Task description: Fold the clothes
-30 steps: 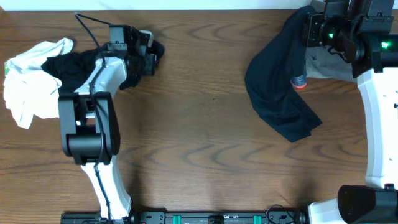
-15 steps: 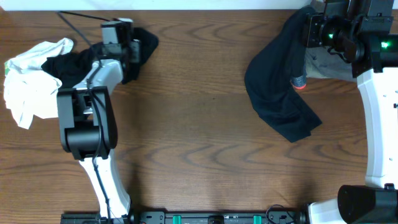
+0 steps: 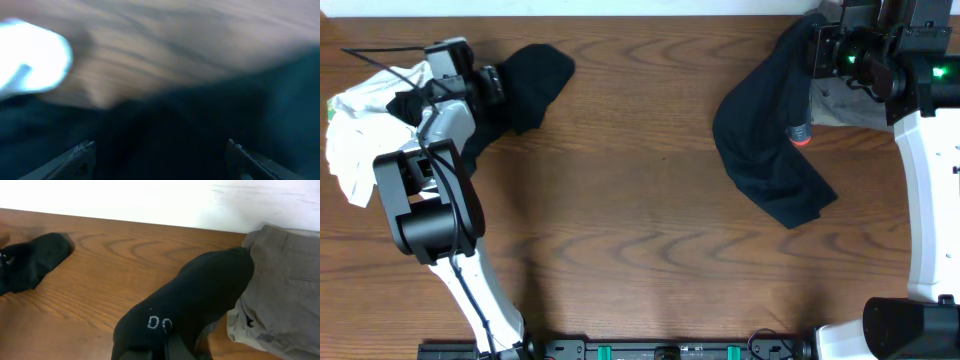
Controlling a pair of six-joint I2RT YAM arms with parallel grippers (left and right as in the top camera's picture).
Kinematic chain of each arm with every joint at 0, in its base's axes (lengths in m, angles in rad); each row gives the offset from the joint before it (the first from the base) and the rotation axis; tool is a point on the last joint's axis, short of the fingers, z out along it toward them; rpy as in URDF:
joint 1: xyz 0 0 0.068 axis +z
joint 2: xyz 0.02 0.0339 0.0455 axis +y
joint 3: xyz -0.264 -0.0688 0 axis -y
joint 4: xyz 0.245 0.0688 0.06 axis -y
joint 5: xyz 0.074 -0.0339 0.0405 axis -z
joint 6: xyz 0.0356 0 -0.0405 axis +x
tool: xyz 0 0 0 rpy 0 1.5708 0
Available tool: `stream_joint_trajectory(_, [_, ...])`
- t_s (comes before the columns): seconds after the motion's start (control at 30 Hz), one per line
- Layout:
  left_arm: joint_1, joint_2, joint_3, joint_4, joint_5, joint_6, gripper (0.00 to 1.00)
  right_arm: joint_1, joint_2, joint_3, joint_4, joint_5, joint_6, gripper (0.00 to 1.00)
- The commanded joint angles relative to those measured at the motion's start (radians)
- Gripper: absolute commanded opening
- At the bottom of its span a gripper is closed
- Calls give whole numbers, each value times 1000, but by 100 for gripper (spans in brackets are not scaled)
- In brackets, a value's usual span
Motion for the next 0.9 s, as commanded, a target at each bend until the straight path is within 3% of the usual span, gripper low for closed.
stream_joint_trajectory(0.0, [-49,-111,21,-70,130,-5,83,25,5,3,13,-16,-11,4])
stream_joint_trajectory(0.17, [-120,-237,21,-238,186,-19,84,50,5,3,69,-75,-23,4])
stream_joint_trajectory(0.27, [-142,-300,21,-311,198,-126,84,80,3,16,108,-101,-21,1])
stream_joint_trajectory(0.4, [-140,-361,21,-370,238,-183,84,145,-11,66,111,-100,-7,1])
stream_joint_trajectory(0.73, [-27,-389,21,-398,226,-185,84,346,-98,196,98,26,69,1])
stream_joint_trajectory(0.87, [53,-389,21,-418,236,-257,84,437,-128,235,124,164,150,1])
